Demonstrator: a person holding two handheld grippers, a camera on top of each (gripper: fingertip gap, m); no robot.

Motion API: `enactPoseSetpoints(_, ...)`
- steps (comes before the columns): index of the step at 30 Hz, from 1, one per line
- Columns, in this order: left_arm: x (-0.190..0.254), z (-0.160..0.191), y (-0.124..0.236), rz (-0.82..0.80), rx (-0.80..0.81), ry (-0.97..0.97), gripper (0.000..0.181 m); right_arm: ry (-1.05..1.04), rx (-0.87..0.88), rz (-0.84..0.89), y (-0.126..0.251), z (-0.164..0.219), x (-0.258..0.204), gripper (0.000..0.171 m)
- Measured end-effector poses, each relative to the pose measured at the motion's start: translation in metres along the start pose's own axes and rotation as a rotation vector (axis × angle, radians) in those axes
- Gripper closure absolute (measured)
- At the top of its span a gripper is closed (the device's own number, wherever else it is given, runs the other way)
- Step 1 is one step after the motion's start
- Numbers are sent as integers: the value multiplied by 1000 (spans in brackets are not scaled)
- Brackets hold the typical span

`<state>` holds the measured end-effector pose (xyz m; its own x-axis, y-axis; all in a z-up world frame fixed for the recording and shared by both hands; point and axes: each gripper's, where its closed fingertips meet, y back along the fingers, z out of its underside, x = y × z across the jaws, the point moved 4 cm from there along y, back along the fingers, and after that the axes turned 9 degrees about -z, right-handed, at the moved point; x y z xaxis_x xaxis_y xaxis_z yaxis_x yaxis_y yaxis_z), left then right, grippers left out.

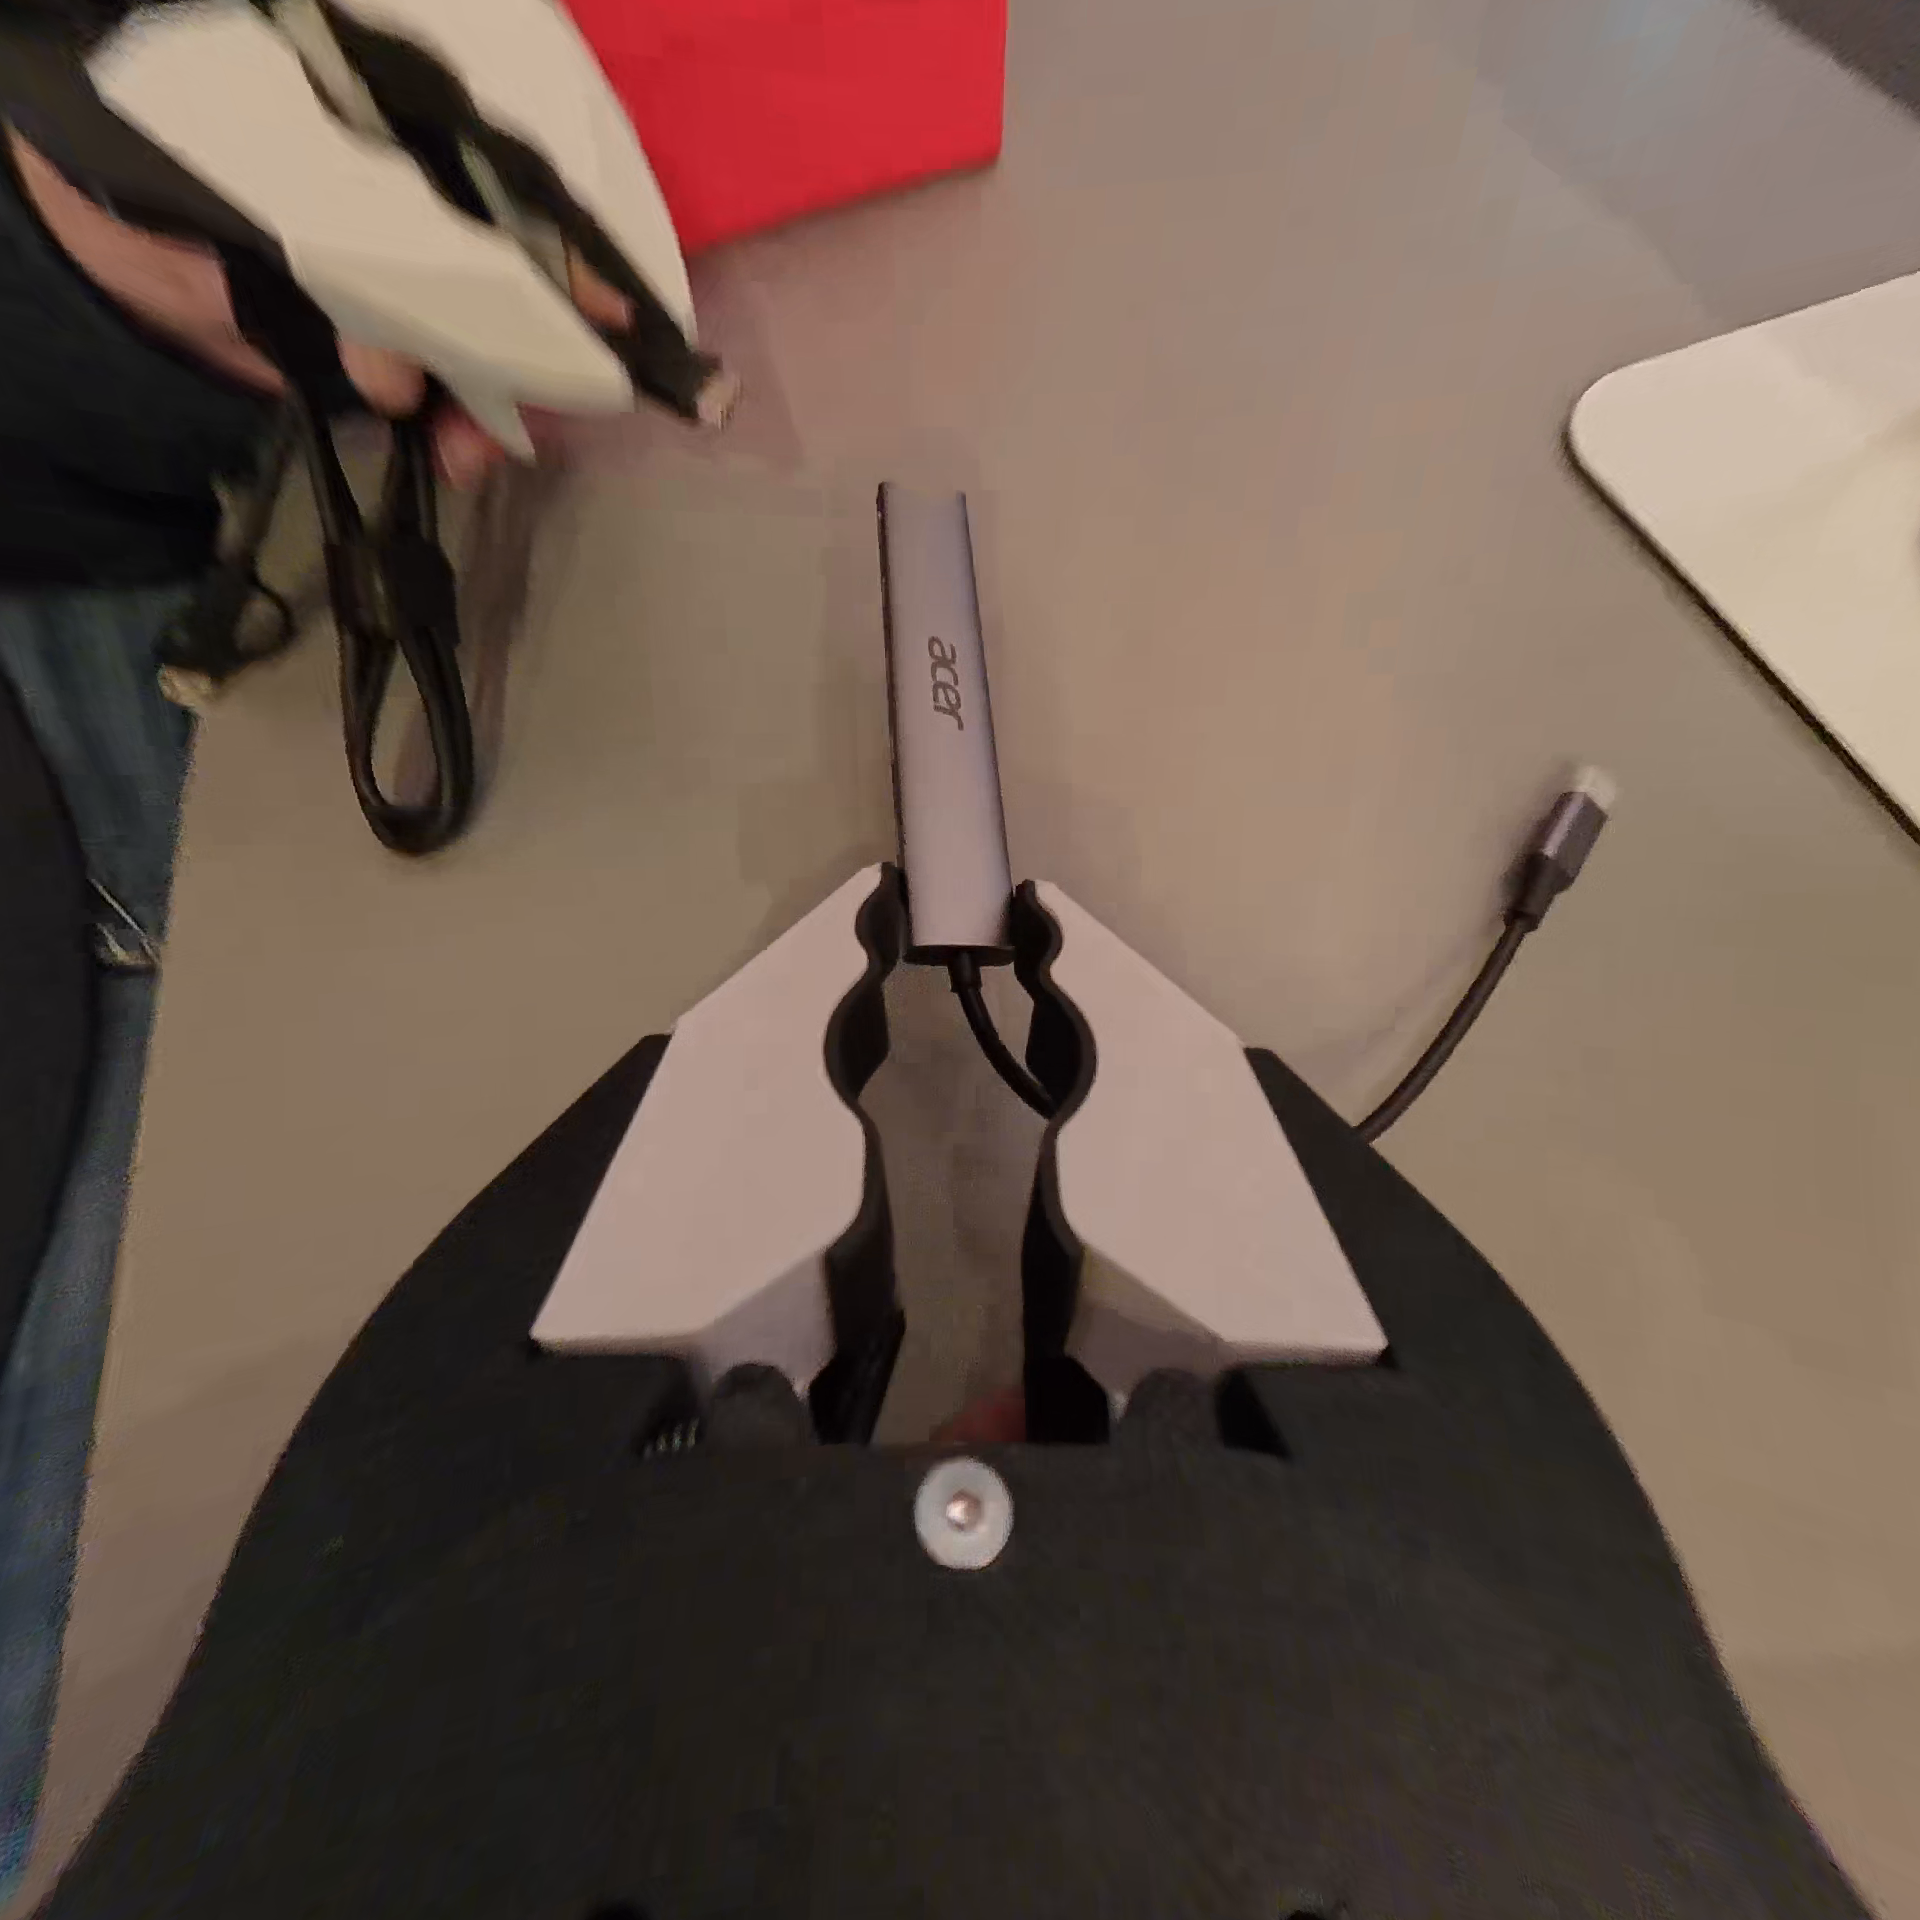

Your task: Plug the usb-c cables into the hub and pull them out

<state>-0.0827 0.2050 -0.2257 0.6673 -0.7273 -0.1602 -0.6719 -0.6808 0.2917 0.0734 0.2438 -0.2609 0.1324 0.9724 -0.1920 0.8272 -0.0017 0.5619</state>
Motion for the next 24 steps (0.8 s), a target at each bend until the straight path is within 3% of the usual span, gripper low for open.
enactPoseSetpoints(8,25,11,-17,46,-92,-65,170,-100,274,-55,4,-32,-22,153)
enactPoseSetpoints(17,34,3,-28,37,-55,-31,170,-34,130,-101,-24,-39,-43,153)
enactPoseSetpoints(24,31,2,-26,38,-40,-4,170,-30,136,-110,-28,-44,-45,151)
